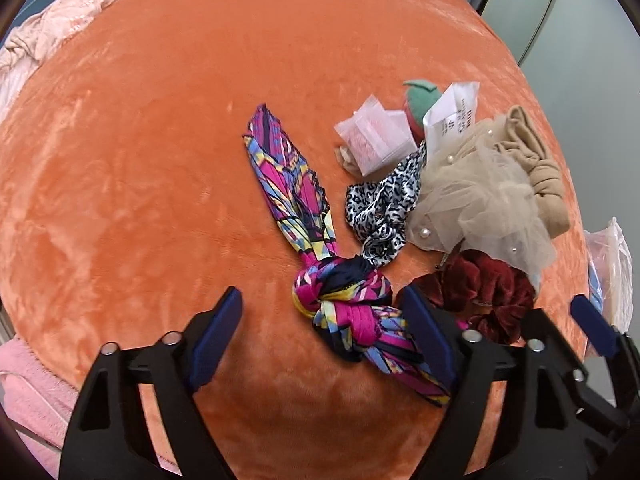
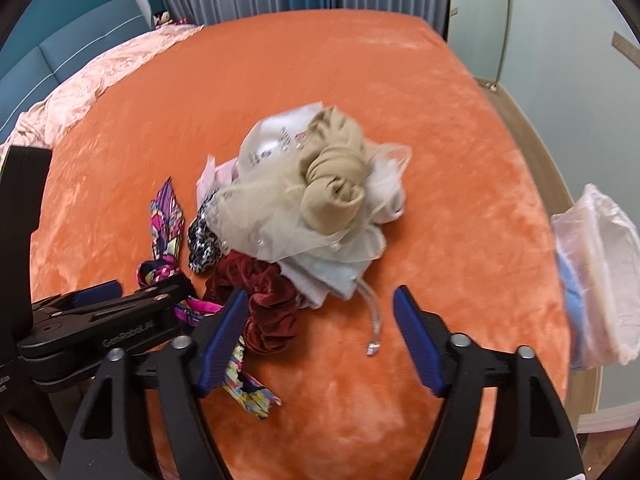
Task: Collect trash
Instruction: 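Grasp the colourful knotted scarf with the left tool while the right tool grasps the red velvet scrunchie, then carry both held items over the white trash bin and open both tools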
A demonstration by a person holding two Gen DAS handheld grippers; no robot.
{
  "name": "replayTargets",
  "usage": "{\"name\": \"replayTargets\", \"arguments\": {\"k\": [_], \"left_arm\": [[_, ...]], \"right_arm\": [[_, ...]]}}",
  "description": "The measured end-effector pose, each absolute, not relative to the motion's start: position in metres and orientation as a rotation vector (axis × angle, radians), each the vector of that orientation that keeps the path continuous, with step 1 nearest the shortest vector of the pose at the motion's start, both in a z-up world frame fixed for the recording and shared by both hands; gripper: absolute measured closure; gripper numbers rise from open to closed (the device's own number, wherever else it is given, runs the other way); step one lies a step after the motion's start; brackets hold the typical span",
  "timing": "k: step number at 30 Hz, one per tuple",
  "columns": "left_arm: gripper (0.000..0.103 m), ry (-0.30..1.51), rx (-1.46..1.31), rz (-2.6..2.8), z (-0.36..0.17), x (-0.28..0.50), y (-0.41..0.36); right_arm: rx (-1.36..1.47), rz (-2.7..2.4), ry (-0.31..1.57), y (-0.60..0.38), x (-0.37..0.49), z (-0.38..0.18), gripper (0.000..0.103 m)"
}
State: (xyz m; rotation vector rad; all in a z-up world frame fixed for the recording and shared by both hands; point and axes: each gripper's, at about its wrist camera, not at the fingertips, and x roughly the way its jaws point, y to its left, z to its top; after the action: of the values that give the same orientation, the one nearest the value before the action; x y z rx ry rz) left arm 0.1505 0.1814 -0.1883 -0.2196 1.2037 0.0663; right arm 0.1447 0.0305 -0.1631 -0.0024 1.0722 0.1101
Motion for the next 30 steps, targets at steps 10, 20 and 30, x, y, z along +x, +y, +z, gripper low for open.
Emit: {"name": "replayTargets", "arguments": {"k": [10, 20, 30], "left_arm": [[0.066, 1.199, -0.239, 0.008, -0.191, 0.152, 0.176], [0.069, 1.077, -0.193, 0.014, -0.137, 0.137, 0.17], [0.069, 0.895, -0.067, -0.11, -0.038, 0.114, 0.116]], "right_arm": [[0.012, 0.195, 1.13, 0.049, 0.147, -0.184, 0.085], [0.057, 0.21, 1.006, 0.036, 0.13, -0.122, 0.089], [0.081, 0.115, 0.799, -0.014, 0.104, -0.035, 0.089]]}}
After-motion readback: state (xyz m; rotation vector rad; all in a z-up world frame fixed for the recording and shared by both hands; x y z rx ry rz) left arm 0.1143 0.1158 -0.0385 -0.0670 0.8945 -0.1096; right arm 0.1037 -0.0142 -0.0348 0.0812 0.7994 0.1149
